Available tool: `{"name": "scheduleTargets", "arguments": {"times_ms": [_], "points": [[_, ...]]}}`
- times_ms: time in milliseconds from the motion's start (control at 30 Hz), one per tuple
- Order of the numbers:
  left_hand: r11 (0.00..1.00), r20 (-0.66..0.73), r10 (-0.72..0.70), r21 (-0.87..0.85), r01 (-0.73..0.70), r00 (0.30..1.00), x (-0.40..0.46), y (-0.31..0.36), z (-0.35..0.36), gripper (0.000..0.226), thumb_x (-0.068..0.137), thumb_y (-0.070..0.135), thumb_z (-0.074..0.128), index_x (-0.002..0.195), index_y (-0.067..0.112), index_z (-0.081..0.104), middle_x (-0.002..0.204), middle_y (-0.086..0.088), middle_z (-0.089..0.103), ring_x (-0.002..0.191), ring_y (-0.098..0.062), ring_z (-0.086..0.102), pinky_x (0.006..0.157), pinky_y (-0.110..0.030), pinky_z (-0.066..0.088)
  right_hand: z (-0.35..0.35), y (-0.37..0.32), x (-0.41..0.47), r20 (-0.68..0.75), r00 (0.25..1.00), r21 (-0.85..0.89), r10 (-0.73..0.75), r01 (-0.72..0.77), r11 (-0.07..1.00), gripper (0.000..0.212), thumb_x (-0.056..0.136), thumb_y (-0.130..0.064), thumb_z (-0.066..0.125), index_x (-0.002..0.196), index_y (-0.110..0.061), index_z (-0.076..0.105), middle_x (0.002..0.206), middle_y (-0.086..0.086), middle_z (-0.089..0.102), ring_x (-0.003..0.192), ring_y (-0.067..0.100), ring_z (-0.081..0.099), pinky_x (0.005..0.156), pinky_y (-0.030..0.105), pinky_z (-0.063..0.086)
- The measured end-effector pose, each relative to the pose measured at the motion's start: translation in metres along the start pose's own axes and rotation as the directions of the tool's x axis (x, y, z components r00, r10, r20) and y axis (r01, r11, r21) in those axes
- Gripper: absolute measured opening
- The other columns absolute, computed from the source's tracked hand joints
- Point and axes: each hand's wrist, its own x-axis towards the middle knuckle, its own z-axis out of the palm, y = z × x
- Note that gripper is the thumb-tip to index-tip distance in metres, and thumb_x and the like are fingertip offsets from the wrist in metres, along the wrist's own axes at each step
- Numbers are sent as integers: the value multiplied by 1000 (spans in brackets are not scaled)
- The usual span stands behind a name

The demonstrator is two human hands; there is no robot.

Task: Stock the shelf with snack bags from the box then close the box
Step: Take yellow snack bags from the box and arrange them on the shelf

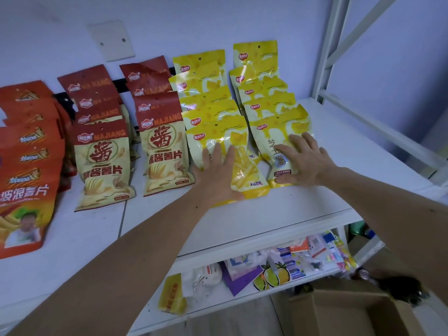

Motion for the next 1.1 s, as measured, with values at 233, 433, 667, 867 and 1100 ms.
{"name": "scheduleTargets", "arguments": {"times_ms": [233, 433, 667, 867, 1100], "points": [[986, -55, 34, 168, -25, 998, -1, -3, -3, 129, 63, 76, 67, 150, 34, -19, 159, -9, -15, 146, -42, -6, 104, -74, 5, -4, -6, 2, 91, 996, -103, 12, -3, 995, 99, 73, -78, 52, 150, -41, 3, 159, 1, -7, 145, 34, -14, 113, 61, 14], [979, -35, 112, 178, -104, 993, 7, -8, -6, 130, 60, 73, 71, 152, 28, -9, 159, -14, -14, 145, -41, -10, 115, -60, 7, -9, -8, 5, 115, 993, -138, 25, -9, 990, 103, 71, -76, 56, 150, -41, 1, 158, 2, -5, 145, 35, -10, 113, 58, 18], [988, -27, 83, 131, -79, 996, 18, 5, -40, 131, 49, 84, 67, 149, 20, 10, 157, -7, 3, 146, -32, -3, 114, -62, 3, -42, -1, 18, 29, 999, -110, -42, 45, 993, 97, 67, -80, 56, 147, -42, 17, 157, 2, 8, 145, 30, 4, 114, 58, 15], [990, -120, 118, 93, -108, 986, 61, 20, -86, 104, 75, 78, 51, 148, 9, 21, 157, -11, 16, 144, -30, 14, 117, -50, 14, -88, 30, 66, -70, 996, -90, -59, 53, 995, 73, 87, -71, 38, 148, -34, 24, 158, 1, 16, 145, 28, 10, 114, 53, 19], [987, -148, 48, -148, -70, 988, 130, 40, -110, 74, 92, 55, 50, 139, 0, 34, 140, -17, 42, 129, -32, 39, 99, -38, 37, -113, 72, 139, -57, 995, -170, -87, 76, 983, 68, 93, -61, 38, 148, -23, 27, 154, 4, 26, 141, 30, 20, 110, 52, 27]]}}
